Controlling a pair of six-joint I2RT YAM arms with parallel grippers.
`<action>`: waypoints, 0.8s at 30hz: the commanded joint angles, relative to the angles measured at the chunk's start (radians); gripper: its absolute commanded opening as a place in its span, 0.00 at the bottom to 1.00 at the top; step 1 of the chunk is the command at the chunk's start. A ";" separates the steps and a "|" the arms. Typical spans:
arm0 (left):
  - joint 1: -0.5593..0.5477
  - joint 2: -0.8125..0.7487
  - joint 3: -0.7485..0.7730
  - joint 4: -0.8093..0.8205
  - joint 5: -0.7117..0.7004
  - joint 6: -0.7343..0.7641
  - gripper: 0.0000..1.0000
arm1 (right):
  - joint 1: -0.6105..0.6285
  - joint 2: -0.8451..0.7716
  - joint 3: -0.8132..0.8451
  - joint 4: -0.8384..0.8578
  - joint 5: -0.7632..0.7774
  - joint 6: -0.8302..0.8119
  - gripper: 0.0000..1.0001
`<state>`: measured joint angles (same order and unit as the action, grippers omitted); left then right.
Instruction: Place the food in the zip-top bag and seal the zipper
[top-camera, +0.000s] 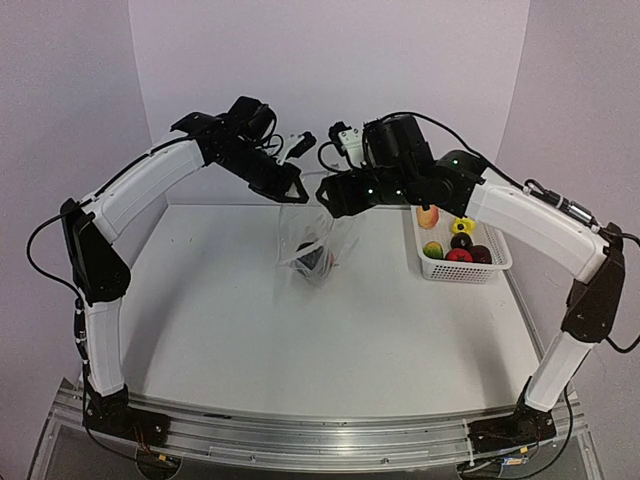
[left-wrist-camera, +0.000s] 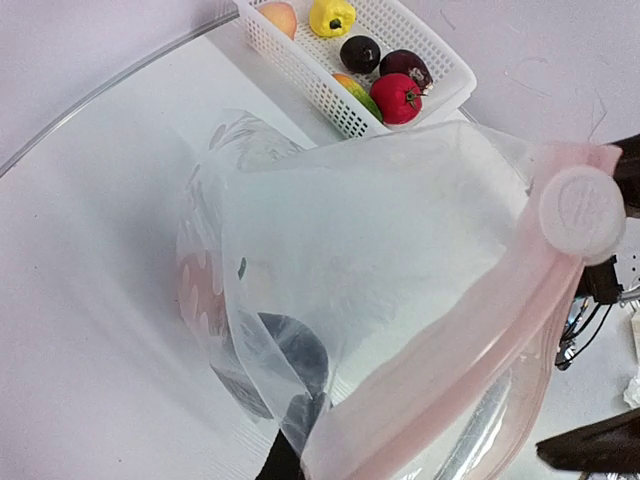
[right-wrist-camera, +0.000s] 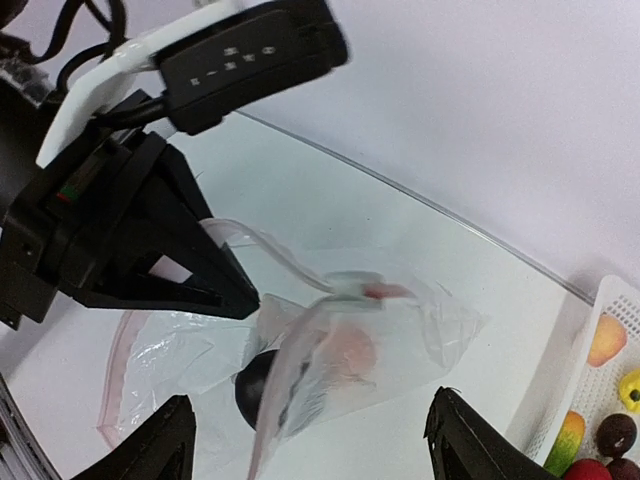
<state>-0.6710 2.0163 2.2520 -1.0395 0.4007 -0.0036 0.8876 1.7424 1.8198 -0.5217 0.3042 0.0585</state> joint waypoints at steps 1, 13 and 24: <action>0.029 -0.048 0.018 0.039 0.011 -0.025 0.00 | -0.080 -0.097 0.021 -0.030 -0.097 0.215 0.76; 0.034 -0.058 -0.021 0.038 -0.032 -0.039 0.00 | -0.615 0.044 0.081 -0.423 -0.255 0.423 0.76; 0.035 -0.038 -0.026 0.038 -0.041 -0.034 0.00 | -0.715 0.533 0.494 -0.763 -0.283 0.268 0.64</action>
<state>-0.6357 2.0140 2.2230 -1.0283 0.3700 -0.0319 0.1618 2.1719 2.1871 -1.1055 0.0481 0.3982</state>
